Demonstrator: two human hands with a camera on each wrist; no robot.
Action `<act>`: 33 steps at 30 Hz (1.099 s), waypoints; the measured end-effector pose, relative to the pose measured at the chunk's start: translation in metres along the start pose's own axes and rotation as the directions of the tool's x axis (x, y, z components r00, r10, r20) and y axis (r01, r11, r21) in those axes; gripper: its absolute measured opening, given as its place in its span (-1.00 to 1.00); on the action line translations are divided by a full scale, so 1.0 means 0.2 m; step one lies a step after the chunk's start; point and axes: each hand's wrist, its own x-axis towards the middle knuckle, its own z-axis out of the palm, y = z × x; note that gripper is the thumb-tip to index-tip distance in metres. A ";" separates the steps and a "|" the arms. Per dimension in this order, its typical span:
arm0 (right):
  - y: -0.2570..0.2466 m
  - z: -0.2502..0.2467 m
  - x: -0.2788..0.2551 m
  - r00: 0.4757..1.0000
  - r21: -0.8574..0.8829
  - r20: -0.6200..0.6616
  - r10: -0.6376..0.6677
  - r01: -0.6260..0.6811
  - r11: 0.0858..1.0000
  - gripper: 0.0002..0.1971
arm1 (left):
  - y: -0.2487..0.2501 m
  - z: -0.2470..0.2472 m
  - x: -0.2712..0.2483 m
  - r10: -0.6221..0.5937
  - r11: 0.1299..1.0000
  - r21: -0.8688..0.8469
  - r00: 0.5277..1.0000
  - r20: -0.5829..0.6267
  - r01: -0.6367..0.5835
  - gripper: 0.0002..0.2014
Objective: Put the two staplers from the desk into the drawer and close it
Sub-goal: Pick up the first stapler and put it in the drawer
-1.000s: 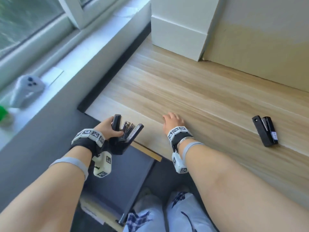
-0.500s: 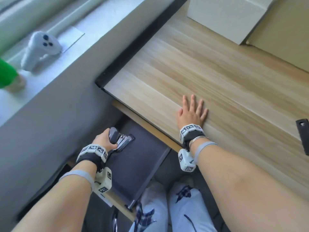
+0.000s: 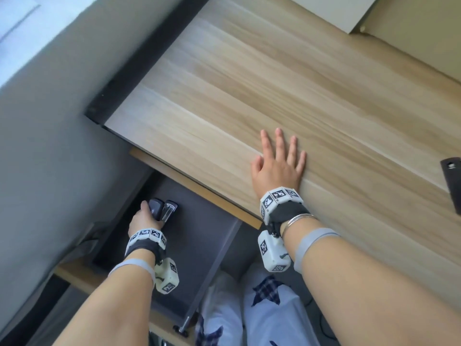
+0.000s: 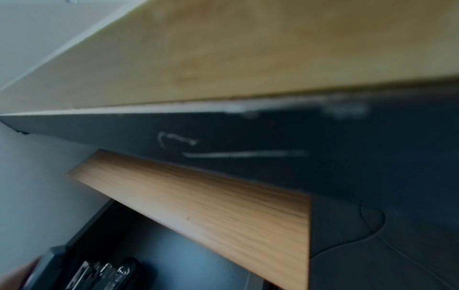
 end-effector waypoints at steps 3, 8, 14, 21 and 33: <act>0.00 0.00 0.00 1.000 -0.006 -0.026 0.002 -0.002 1.000 -0.39 | -0.01 0.03 0.05 -0.027 1.000 -0.016 1.000 0.003 0.027 -0.51; -0.01 0.00 0.00 0.998 -0.015 -0.060 0.005 -0.006 1.000 -0.37 | -0.01 0.09 0.11 -0.020 0.999 -0.036 1.000 -0.009 0.019 -0.51; -0.01 -0.01 0.00 0.998 -0.005 -0.069 0.003 -0.003 1.000 -0.38 | -0.01 0.15 0.12 -0.003 0.999 -0.035 1.000 0.016 0.004 -0.48; -0.02 -0.02 0.00 0.998 0.009 -0.062 0.010 -0.010 1.000 -0.37 | 0.02 0.07 0.11 -0.024 0.999 -0.021 0.997 0.078 0.026 -0.43; 0.02 -0.08 0.00 0.989 0.044 0.142 -0.033 0.027 0.999 -0.40 | 0.32 -0.40 -0.20 0.169 0.972 0.160 0.985 0.040 -0.173 -0.63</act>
